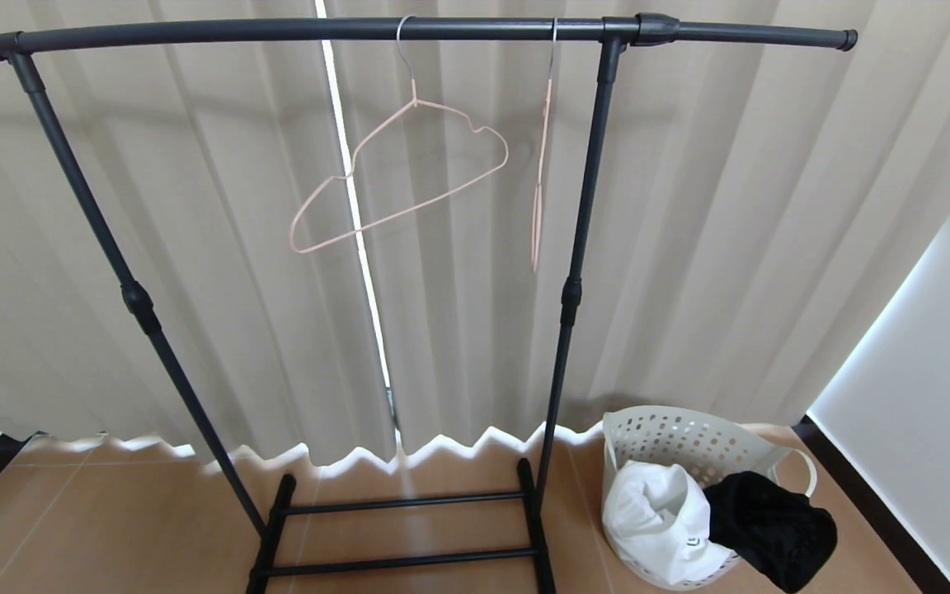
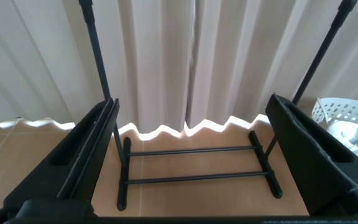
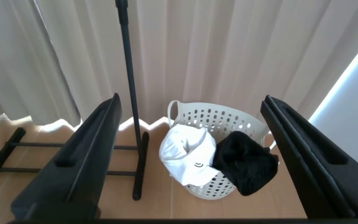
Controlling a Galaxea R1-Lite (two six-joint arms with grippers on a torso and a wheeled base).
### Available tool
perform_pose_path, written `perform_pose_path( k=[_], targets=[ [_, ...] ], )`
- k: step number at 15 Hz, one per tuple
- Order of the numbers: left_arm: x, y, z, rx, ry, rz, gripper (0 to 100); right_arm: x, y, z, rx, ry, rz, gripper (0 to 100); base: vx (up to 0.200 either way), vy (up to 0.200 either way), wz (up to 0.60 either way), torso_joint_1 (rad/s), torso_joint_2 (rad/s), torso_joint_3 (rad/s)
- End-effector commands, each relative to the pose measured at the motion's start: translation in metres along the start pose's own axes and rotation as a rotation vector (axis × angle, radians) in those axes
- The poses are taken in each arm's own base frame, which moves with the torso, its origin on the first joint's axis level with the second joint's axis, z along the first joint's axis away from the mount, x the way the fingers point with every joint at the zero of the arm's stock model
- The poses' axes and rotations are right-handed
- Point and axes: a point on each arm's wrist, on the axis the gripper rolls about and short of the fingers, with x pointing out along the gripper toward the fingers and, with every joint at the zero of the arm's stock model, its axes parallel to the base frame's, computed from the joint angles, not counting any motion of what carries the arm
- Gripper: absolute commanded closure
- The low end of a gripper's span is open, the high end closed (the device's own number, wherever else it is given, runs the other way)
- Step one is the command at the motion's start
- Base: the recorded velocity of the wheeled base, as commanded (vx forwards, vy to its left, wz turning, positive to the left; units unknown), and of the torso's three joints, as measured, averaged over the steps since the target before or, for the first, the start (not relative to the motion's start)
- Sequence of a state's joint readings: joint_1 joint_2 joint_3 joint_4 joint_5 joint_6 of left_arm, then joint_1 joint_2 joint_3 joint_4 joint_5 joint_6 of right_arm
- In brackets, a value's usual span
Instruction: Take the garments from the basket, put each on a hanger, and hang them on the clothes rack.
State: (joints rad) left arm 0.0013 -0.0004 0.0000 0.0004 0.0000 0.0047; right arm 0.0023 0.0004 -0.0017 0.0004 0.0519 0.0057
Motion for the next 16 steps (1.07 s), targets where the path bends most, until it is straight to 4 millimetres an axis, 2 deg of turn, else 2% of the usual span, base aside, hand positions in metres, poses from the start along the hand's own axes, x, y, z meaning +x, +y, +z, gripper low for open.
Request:
perform_pose_path(
  k=[1,11,16],
  targets=[
    [0.0,0.0,0.0001,0.0,0.0,0.0,0,0.0001,0.0,0.0,0.0,0.001,0.001,0,0.0,0.0,0.0,-0.144,0.45,0.29],
    [0.0,0.0,0.0001,-0.003,0.0,-0.001,0,0.0001,0.0,0.0,0.0,0.001,0.001,0,0.0,0.0,0.0,-0.122,0.46,0.329],
    [0.0,0.0,0.0002,-0.003,-0.002,-0.001,0,0.0001,0.0,0.0,0.0,0.001,0.001,0,0.0,0.0,0.0,-0.024,0.12,0.102]
  ],
)
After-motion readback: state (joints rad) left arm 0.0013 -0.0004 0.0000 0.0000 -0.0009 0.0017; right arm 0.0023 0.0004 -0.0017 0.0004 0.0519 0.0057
